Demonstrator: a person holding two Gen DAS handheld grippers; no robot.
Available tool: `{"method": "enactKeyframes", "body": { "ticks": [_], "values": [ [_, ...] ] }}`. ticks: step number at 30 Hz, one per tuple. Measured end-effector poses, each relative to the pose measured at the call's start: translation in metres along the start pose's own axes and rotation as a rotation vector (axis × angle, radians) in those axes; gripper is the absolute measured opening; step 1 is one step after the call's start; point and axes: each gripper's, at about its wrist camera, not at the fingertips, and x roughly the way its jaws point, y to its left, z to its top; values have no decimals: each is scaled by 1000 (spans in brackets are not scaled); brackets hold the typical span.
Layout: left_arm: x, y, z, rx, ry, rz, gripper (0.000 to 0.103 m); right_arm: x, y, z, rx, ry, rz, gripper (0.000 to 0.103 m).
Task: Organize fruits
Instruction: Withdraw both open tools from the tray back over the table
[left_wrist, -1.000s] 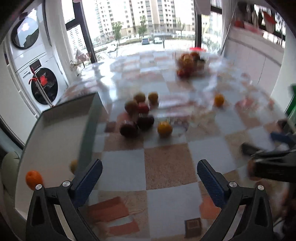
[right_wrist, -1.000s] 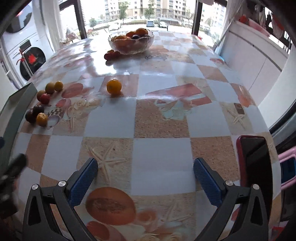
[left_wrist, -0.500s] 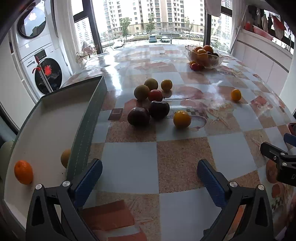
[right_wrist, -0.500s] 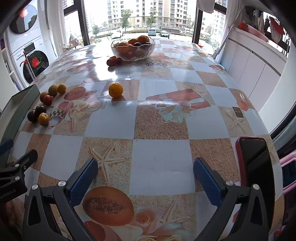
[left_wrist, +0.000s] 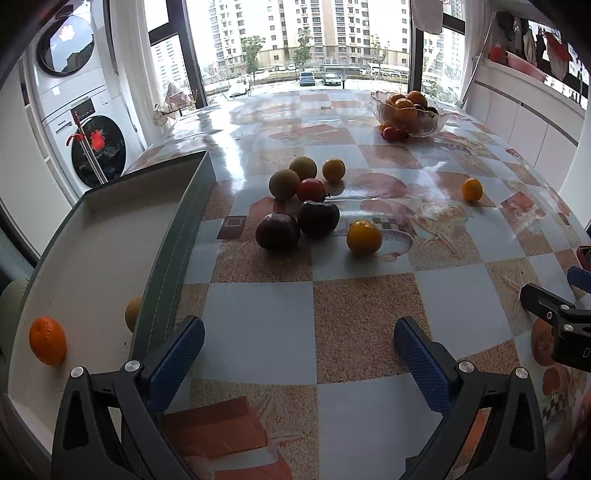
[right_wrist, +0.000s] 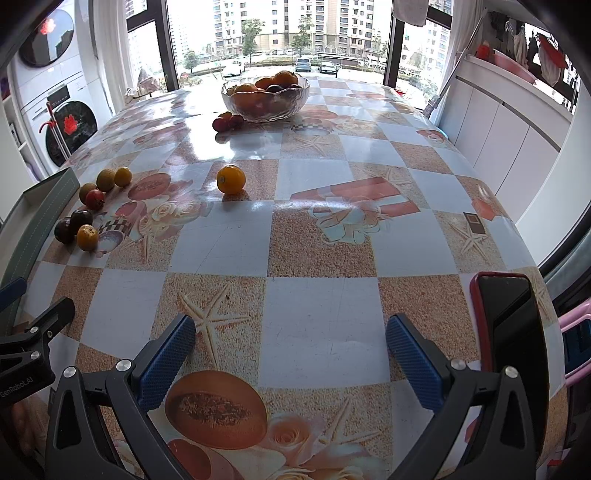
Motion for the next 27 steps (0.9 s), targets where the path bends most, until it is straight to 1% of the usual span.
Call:
{"method": "enactKeyframes", "body": {
  "ticks": [22,27],
  "values": [
    [0,1,-1,0,-1,-1,103,0,0,-1,0,0,-1,103],
    [-1,2,1,-5,13,-5,103,0,0,-1,-6,7,-1,103]
  ]
}}
